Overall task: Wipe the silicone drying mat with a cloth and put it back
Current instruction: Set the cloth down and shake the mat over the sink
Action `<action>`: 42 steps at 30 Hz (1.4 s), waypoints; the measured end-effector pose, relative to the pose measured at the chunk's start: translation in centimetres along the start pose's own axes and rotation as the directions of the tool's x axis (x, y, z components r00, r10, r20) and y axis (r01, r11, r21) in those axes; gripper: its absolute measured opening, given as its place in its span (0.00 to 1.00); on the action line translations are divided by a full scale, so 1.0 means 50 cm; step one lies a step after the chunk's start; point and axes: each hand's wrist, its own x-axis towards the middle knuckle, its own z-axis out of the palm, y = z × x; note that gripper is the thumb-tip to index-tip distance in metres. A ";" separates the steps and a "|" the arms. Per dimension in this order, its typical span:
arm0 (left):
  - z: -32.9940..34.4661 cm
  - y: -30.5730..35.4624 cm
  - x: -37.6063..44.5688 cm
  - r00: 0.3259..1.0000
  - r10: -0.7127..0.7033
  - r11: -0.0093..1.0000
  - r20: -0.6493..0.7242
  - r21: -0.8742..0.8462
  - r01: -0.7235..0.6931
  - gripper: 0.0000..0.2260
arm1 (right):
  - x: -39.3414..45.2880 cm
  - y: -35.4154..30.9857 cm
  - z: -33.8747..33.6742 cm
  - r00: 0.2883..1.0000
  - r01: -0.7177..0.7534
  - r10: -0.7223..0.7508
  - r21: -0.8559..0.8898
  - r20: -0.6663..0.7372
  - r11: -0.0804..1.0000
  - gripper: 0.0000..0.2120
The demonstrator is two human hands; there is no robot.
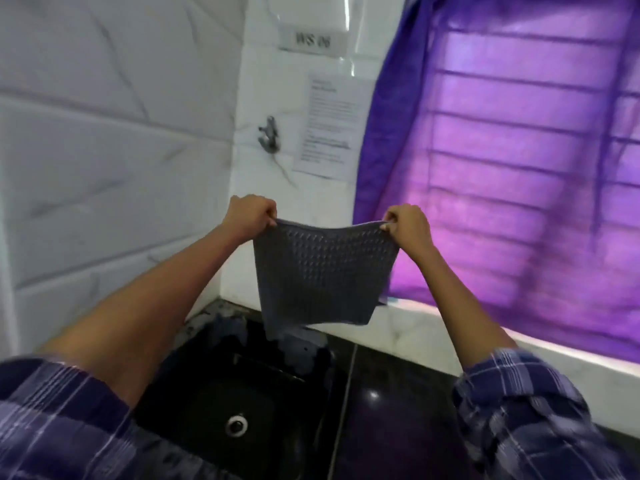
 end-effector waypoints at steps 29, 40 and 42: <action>0.246 -0.300 0.055 0.753 0.069 0.996 0.654 -0.094 -0.009 0.13 | -0.099 -0.157 0.361 0.863 -0.049 0.106 -0.126 0.494 0.991 0.09; 0.332 -0.290 0.003 0.940 -0.073 0.997 0.335 0.041 0.063 0.09 | -0.123 -0.135 0.369 0.861 -0.131 0.195 -0.164 0.470 0.978 0.09; 0.330 -0.274 0.003 0.976 -0.050 0.996 0.213 0.086 0.033 0.10 | -0.132 -0.121 0.353 0.881 -0.141 0.200 -0.166 0.429 0.976 0.10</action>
